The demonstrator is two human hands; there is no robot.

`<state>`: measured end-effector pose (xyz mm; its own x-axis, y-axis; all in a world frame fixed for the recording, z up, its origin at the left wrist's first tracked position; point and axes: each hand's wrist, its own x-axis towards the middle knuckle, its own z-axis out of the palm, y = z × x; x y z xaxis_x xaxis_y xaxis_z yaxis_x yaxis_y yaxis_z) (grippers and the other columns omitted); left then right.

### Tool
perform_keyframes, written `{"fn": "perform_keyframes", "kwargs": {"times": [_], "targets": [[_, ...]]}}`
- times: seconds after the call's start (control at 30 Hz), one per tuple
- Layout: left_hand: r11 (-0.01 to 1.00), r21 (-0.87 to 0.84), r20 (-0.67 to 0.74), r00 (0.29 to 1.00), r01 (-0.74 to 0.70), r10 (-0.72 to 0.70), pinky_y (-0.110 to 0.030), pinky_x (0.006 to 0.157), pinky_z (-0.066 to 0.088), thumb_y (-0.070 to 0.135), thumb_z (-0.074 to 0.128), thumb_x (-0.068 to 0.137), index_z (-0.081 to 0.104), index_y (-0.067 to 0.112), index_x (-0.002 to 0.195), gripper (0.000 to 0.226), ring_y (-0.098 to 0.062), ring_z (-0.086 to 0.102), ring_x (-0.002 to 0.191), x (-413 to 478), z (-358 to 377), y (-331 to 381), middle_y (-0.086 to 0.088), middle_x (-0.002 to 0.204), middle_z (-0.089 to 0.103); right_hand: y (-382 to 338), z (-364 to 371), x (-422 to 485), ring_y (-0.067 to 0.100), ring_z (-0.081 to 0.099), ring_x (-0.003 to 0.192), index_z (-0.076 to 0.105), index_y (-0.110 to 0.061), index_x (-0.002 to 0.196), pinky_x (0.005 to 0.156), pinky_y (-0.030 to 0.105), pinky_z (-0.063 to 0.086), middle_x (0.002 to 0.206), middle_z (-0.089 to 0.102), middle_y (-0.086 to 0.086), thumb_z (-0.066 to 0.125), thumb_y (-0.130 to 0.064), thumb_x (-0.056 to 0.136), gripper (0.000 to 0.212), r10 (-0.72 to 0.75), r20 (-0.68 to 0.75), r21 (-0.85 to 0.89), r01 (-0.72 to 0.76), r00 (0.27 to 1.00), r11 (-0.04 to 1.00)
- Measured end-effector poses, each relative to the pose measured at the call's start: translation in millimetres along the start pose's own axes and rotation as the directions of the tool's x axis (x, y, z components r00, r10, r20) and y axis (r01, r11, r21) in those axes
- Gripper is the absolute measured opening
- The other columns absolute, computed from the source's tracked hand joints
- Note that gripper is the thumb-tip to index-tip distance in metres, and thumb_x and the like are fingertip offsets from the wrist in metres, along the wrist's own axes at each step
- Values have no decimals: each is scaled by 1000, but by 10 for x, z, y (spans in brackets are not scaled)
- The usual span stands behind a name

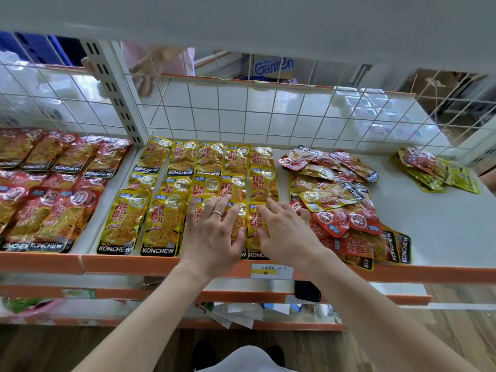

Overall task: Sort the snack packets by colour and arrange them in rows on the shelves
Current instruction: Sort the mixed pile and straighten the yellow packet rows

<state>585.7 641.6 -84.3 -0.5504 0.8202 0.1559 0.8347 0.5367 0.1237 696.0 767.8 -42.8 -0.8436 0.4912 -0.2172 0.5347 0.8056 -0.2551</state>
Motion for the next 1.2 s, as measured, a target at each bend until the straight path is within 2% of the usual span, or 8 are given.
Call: {"fn": "perform_keyframes", "kwargs": {"times": [0.17, 0.37, 0.47, 0.67, 0.83, 0.93, 1.03, 1.2], "targets": [[1000, -9, -5, 1000, -28, 28, -51, 118, 8, 54, 33, 89, 61, 23, 128, 57, -24, 46, 137, 70, 0, -10, -3, 142, 56, 36, -101, 124, 19, 27, 143, 44, -24, 143, 112, 50, 17, 155, 34, -2, 49, -34, 98, 47, -2, -94, 61, 8, 996, 998], [999, -4, 37, 998, -44, 44, -47, 119, 4, 57, 30, 92, 52, 26, 141, 62, -22, 33, 145, 293, 24, -84, -1, 154, 43, 78, -157, 387, 21, 12, 151, 30, -27, 151, 117, 56, 10, 164, 16, 2, 49, -37, 97, 58, -24, -63, 28, 26, 998, 999], [998, 24, 50, 997, -56, 54, -47, 118, 6, 56, 32, 92, 53, 26, 140, 61, -22, 36, 143, 333, 39, -96, -2, 153, 45, 69, -125, 418, 21, 13, 150, 35, -27, 148, 113, 56, 13, 165, 12, 3, 47, -37, 98, 53, -24, -28, 8, 24, 999, 1000], [996, 30, 60, 995, -84, 82, -49, 117, 11, 55, 30, 92, 60, 24, 135, 61, -25, 47, 136, 328, 38, -116, -4, 146, 53, 58, -30, 394, 21, 11, 150, 36, -29, 146, 111, 55, 16, 165, 10, 1, 47, -37, 97, 51, -12, -40, 22, 13, 999, 1000], [995, 16, 59, 994, -95, 94, -48, 116, 6, 59, 23, 90, 58, 22, 135, 67, -23, 41, 141, 333, -25, -109, -2, 149, 50, 69, -90, 300, 17, 13, 150, 36, -28, 148, 116, 55, 13, 164, 18, -2, 50, -35, 97, 54, -12, -96, 75, 20, 995, 997], [990, -18, 22, 990, -137, 138, -49, 116, 10, 61, 25, 90, 58, 22, 132, 66, -24, 42, 140, 364, -97, -38, -3, 149, 49, 129, -180, 153, 17, 17, 149, 36, -27, 149, 117, 55, 15, 162, 23, -2, 52, -34, 98, 54, 6, -149, 119, 12, 989, 993], [975, -81, -6, 978, -206, 206, -49, 116, 12, 61, 28, 88, 58, 23, 132, 65, -25, 41, 140, 394, -179, 108, -3, 150, 48, 232, -246, -83, 16, 20, 148, 37, -27, 149, 117, 48, 16, 162, 26, -3, 53, -33, 98, 54, 56, -208, 136, -28, 977, 990], [925, -158, -58, 939, -345, 340, -54, 115, 24, 62, 32, 87, 57, 23, 134, 66, -25, 39, 140, 432, -266, 484, -3, 151, 46, 487, -339, -538, 14, 24, 145, 40, -28, 148, 113, 45, 19, 160, 28, -8, 54, -32, 97, 53, 189, -300, 129, -156, 935, 979]]}}
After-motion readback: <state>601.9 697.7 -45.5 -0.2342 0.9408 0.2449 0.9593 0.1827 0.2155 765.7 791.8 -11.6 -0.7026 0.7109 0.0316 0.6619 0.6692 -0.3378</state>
